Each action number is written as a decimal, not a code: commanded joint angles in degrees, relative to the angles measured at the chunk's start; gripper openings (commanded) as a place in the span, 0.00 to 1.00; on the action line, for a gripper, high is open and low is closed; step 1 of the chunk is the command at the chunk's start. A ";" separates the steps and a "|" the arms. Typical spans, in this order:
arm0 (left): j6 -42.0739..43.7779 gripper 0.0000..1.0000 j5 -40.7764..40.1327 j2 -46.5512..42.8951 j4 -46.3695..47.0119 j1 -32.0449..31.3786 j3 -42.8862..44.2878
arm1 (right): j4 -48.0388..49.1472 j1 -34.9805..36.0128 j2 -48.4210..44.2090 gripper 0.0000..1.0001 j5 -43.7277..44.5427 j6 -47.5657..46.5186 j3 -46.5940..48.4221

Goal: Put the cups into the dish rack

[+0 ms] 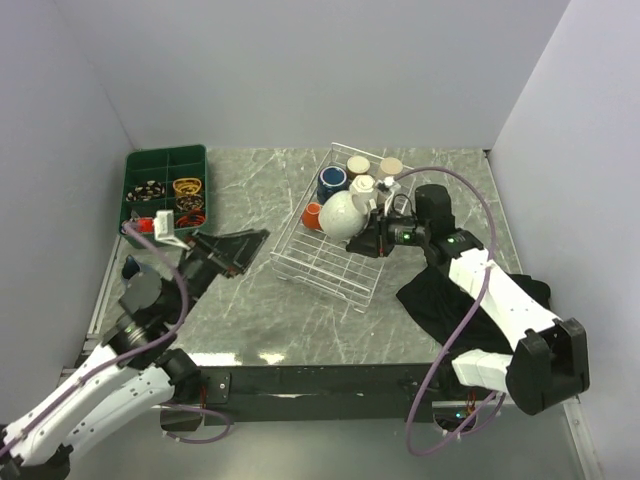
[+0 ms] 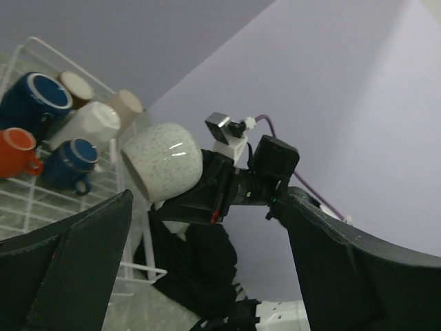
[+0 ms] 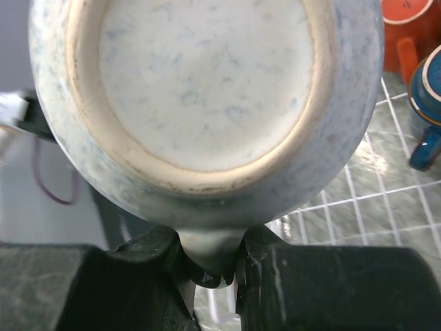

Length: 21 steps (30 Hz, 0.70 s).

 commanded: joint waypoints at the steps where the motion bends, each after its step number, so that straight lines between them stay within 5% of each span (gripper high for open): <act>1: 3.02 0.96 -7.56 -8.10 -18.17 -0.02 -1.57 | -3.46 2.26 2.15 0.00 5.20 -13.94 6.89; 10: -0.58 0.96 -17.14 -24.62 -33.48 0.06 -4.65 | -7.85 5.87 8.04 0.00 13.21 -19.31 11.02; 21: 0.21 0.96 -18.03 -25.61 -39.83 -0.02 -4.39 | -11.37 10.26 15.25 0.00 20.15 -22.47 15.41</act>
